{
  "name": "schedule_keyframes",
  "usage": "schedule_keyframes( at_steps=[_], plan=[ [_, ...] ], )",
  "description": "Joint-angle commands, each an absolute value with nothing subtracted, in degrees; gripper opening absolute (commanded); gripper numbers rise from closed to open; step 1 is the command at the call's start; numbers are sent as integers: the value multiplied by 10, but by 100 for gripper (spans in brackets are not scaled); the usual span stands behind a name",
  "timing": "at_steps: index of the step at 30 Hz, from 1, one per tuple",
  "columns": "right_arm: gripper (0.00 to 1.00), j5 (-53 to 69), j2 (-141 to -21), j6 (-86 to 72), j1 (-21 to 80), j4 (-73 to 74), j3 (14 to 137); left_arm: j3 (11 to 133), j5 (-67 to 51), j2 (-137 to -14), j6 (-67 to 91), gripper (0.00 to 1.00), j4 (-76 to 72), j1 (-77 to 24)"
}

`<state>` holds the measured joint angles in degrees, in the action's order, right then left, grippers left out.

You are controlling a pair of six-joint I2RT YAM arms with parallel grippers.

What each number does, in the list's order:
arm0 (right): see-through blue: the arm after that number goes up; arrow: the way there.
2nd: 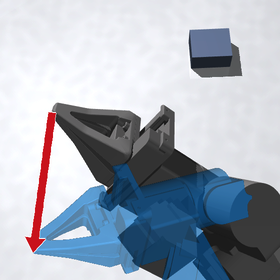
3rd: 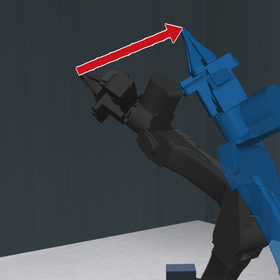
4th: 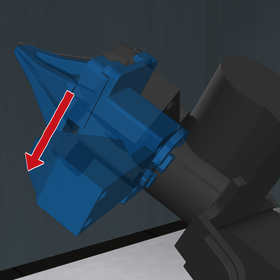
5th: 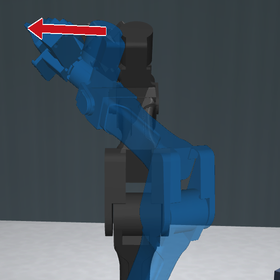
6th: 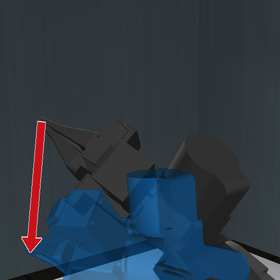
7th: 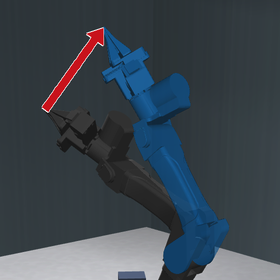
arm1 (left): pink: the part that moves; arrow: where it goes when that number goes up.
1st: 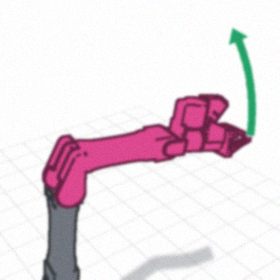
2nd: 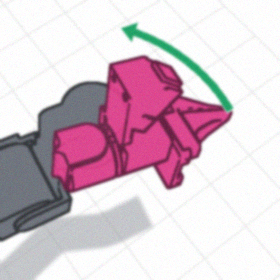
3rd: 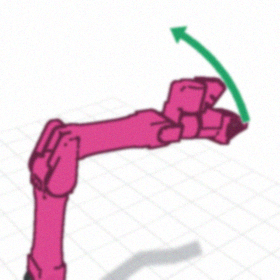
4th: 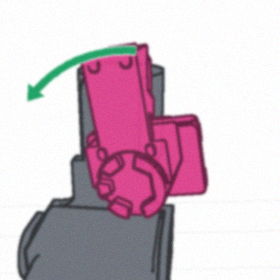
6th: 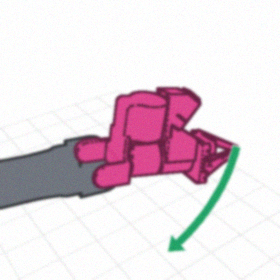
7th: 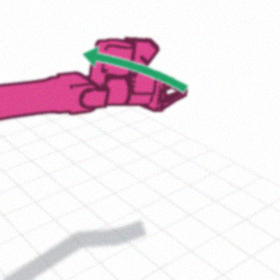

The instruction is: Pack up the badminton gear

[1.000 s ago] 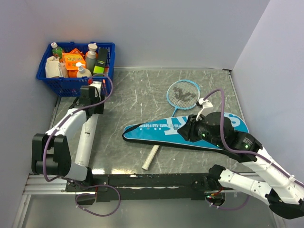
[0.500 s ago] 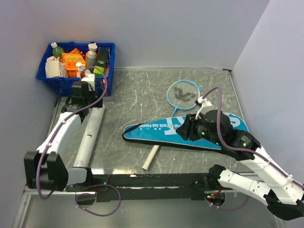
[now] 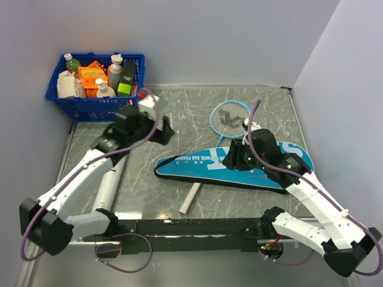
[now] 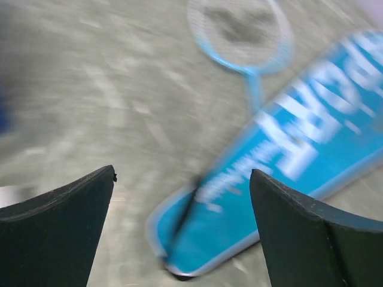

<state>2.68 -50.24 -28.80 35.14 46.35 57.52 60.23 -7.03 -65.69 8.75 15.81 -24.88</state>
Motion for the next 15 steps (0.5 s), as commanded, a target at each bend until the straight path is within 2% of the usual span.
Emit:
schedule_keyframes(
  at_steps=[1,7,15],
  plan=[
    [56,49,-522,-286,339,450,556,619,-142,-697,155,97,141,-322],
    [58,59,-540,-337,337,421,477,569,-159,-742,163,91,95,-406],
    [60,89,-514,-476,336,364,357,563,-22,-770,115,89,101,-544]
  ],
)
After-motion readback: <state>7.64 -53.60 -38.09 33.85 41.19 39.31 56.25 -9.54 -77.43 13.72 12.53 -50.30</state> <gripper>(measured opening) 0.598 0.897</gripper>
